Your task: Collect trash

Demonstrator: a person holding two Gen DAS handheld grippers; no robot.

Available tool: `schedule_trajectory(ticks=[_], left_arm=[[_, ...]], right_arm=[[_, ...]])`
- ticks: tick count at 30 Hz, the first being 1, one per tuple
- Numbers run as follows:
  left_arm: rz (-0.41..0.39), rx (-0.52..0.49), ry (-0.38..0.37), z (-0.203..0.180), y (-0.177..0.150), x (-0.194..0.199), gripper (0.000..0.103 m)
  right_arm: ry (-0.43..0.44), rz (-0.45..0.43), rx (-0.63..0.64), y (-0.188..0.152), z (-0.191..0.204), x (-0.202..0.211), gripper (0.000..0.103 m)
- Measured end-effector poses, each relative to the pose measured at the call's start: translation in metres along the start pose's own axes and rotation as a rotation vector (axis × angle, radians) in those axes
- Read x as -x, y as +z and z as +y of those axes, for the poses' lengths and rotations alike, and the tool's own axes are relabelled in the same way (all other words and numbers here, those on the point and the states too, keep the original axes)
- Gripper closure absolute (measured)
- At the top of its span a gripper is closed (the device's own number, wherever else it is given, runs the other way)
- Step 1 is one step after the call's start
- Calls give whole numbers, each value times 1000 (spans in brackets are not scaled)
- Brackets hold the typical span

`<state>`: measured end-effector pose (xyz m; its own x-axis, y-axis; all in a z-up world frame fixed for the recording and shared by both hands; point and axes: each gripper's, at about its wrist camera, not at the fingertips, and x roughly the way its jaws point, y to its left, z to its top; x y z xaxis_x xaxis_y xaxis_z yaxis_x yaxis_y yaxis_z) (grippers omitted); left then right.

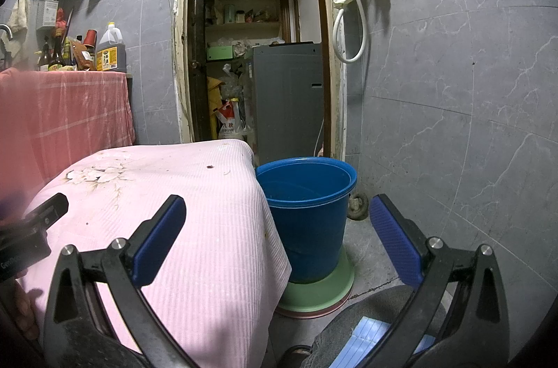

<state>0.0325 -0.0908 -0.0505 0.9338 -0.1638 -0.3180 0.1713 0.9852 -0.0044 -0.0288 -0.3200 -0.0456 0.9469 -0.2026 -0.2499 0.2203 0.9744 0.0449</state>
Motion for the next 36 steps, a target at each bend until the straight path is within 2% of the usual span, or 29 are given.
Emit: schedule_trajectory(ticks=[36], left_arm=[[-6, -3, 10, -7, -4, 2, 2]], right_arm=[[0, 3, -1, 0, 0, 0, 0]])
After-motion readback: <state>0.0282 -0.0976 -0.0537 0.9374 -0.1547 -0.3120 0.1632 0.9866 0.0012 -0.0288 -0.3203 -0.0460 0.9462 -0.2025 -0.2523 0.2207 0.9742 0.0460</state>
